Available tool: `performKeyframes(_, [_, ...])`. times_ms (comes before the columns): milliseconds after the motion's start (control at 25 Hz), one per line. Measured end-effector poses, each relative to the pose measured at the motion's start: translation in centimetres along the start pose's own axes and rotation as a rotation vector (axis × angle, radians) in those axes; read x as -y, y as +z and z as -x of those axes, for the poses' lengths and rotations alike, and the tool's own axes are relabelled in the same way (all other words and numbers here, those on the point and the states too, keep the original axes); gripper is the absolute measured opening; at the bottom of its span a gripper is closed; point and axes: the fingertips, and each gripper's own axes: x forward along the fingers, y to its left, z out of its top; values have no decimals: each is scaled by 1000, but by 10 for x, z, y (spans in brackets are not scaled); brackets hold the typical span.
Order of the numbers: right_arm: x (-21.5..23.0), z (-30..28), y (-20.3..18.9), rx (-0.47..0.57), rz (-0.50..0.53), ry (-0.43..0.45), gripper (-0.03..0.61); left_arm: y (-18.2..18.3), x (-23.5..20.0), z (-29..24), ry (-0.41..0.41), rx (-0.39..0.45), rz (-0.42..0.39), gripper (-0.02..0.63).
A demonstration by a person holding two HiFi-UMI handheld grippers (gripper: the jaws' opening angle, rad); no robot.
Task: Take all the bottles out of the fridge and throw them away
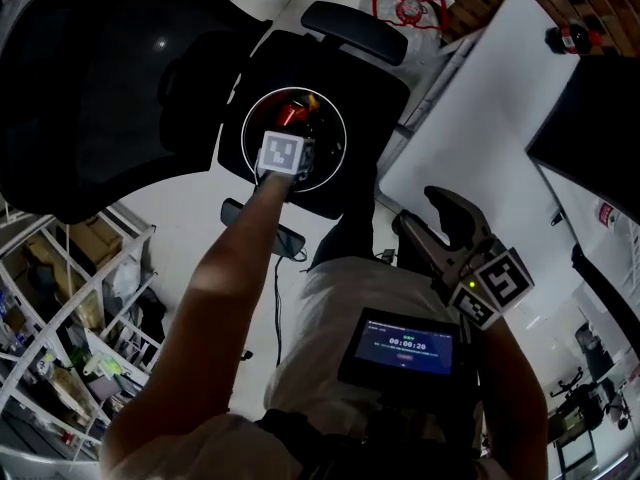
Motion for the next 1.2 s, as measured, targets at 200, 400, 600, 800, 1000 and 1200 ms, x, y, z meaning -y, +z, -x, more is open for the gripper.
performKeyframes(200, [3,-1,-3,-7,11,-10,198,-27,2,-23,-37,-172,111,298])
performKeyframes(400, [0,-3,-12,-19,-10,-16,198,-47,3,-40,-61,-304,147,298])
performKeyframes(600, [-6,5,-28,-77,-52,-11,198,-62,3,-55,-85,-384,177,305])
performKeyframes(800, [4,10,-26,-31,-23,-53,198,-66,4,-60,-79,-419,157,315])
performKeyframes(1000, [-10,11,-33,-57,-62,-24,198,-59,2,-54,-32,-399,118,333])
performKeyframes(1200, [-12,10,-30,-40,-53,-13,198,-34,-1,-34,38,-289,53,333])
